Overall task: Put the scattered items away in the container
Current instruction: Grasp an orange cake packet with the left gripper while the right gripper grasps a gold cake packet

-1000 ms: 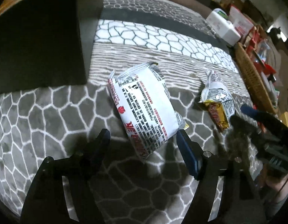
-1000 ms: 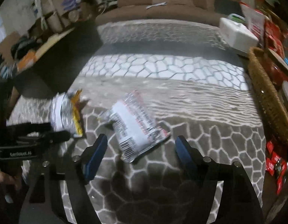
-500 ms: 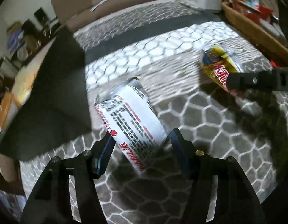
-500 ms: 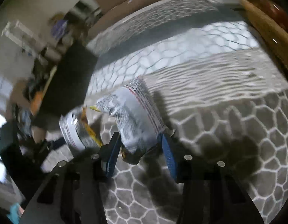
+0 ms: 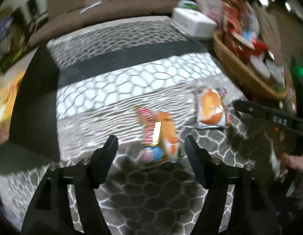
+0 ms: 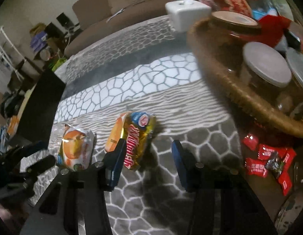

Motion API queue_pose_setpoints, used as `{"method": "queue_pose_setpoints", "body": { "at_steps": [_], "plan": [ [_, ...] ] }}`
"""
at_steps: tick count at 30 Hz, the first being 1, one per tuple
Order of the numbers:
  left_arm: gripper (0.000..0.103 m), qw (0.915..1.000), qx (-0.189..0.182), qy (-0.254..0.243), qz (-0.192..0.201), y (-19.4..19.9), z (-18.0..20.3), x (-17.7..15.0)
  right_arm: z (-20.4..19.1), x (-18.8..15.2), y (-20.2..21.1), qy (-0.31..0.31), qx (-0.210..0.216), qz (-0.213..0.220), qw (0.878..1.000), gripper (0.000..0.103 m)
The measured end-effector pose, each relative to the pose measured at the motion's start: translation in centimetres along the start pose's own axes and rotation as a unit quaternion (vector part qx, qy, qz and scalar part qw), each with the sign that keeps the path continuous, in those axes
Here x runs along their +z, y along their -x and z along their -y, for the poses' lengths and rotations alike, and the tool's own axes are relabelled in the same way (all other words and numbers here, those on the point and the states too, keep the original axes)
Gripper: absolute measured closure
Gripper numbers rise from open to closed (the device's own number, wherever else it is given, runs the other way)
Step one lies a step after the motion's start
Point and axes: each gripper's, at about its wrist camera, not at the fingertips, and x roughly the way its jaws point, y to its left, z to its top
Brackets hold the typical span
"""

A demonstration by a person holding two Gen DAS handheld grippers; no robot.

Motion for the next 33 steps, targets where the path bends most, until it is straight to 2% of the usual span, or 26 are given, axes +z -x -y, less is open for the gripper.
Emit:
{"method": "queue_pose_setpoints", "body": {
  "at_steps": [2, 4, 5, 8, 12, 15, 20, 22, 24, 26, 28, 30, 32, 33],
  "plan": [
    [0.028, 0.9964, -0.032, 0.079, 0.000, 0.2, -3.8, -0.7, 0.2, 0.2, 0.2, -0.004, 0.001, 0.008, 1.000, 0.040],
    [0.023, 0.9913, -0.043, 0.124, 0.005, 0.1, -5.9, -1.4, 0.0, 0.3, 0.3, 0.001, 0.001, 0.015, 1.000, 0.040],
    [0.022, 0.9906, -0.039, 0.131, 0.007, -0.3, -6.6, -1.6, -0.2, 0.4, 0.2, 0.002, 0.005, 0.016, 1.000, 0.040],
    [0.016, 0.9936, -0.026, 0.110, 0.001, -1.4, -5.5, -1.9, -1.7, 0.6, -0.1, 0.019, 0.007, 0.019, 1.000, 0.039],
    [0.012, 0.9977, -0.007, 0.063, 0.025, -2.2, -2.1, -2.0, -3.6, 0.8, -0.6, 0.038, 0.000, 0.021, 0.999, 0.024],
    [0.009, 0.9994, 0.013, 0.020, 0.026, -3.3, 0.3, -2.0, -5.1, 1.0, -1.6, 0.053, 0.000, 0.012, 0.999, 0.024],
    [0.009, 0.9986, 0.048, -0.019, 0.002, -6.1, 2.5, -2.3, -6.7, 0.8, -4.3, 0.072, -0.012, -0.015, 0.997, 0.023],
    [0.010, 0.9978, 0.062, -0.019, -0.014, -7.4, 2.5, -2.5, -7.2, 0.7, -5.4, 0.080, -0.026, -0.026, 0.996, 0.023],
    [0.013, 0.9986, 0.049, 0.000, -0.018, -8.0, 1.6, -2.5, -7.4, 0.7, -6.0, 0.092, -0.042, -0.025, 0.995, 0.023],
    [0.016, 0.9991, 0.040, 0.011, -0.011, -8.0, 0.9, -2.4, -7.2, 0.7, -6.1, 0.092, -0.042, -0.022, 0.995, 0.029],
    [0.022, 0.9992, 0.036, 0.014, -0.007, -8.0, 0.5, -2.3, -6.9, 0.6, -6.2, 0.093, -0.045, -0.022, 0.994, 0.044],
    [0.026, 0.9993, 0.030, 0.022, -0.001, -7.9, 0.1, -2.1, -6.5, 0.6, -6.4, 0.095, -0.056, -0.023, 0.994, 0.049],
    [0.025, 0.9993, 0.026, 0.027, -0.004, -7.9, 0.1, -1.9, -6.2, 0.6, -6.7, 0.088, -0.054, -0.035, 0.994, 0.046],
    [0.023, 0.9993, 0.026, 0.026, -0.006, -8.0, 0.0, -1.8, -6.2, 0.5, -6.8, 0.089, -0.057, -0.040, 0.994, 0.038]
  ]
}}
